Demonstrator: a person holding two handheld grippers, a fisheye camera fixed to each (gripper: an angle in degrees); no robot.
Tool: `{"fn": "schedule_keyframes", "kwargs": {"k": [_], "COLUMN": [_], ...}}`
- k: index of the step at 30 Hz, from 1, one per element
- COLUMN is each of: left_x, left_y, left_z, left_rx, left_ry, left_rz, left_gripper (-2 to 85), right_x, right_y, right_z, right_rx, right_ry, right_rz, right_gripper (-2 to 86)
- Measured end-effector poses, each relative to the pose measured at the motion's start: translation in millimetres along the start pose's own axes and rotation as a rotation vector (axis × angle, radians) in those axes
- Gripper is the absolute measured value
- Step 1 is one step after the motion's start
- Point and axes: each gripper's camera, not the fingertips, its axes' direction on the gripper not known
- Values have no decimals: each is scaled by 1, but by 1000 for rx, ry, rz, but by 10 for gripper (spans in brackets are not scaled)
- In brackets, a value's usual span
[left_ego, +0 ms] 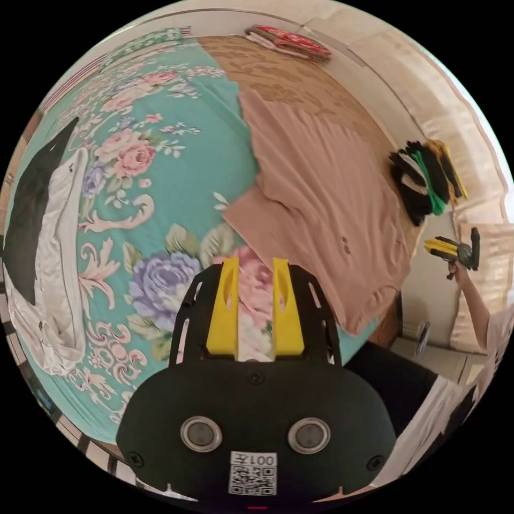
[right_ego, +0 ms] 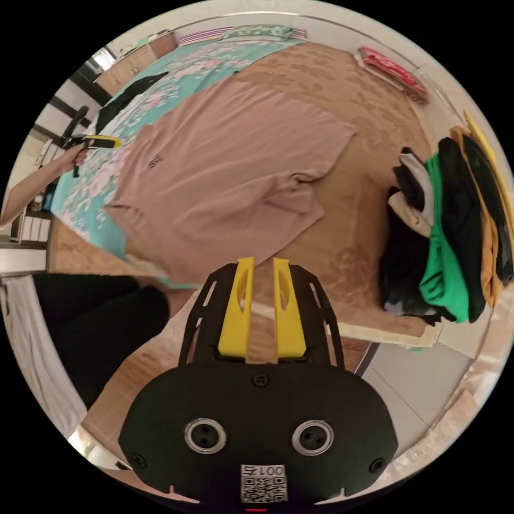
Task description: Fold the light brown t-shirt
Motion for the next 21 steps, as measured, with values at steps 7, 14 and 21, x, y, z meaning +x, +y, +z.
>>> {"fn": "schedule_keyframes", "kwargs": {"k": [7, 14, 21], "left_x": [-63, -106, -172], "left_y": [-30, 2, 51], "left_z": [43, 40, 59], "left_rx": [7, 119, 107], "left_ry": [38, 62, 65], "left_rz": [-143, -234, -374], "left_gripper": [34, -8, -8], "right_x": [30, -5, -13], "right_y": [-42, -28, 37], "right_z": [83, 94, 96], "right_rx": [-29, -36, -128], "right_ry": [-14, 102, 229], "right_rz": [231, 287, 346], "right_gripper": [92, 19, 9]}}
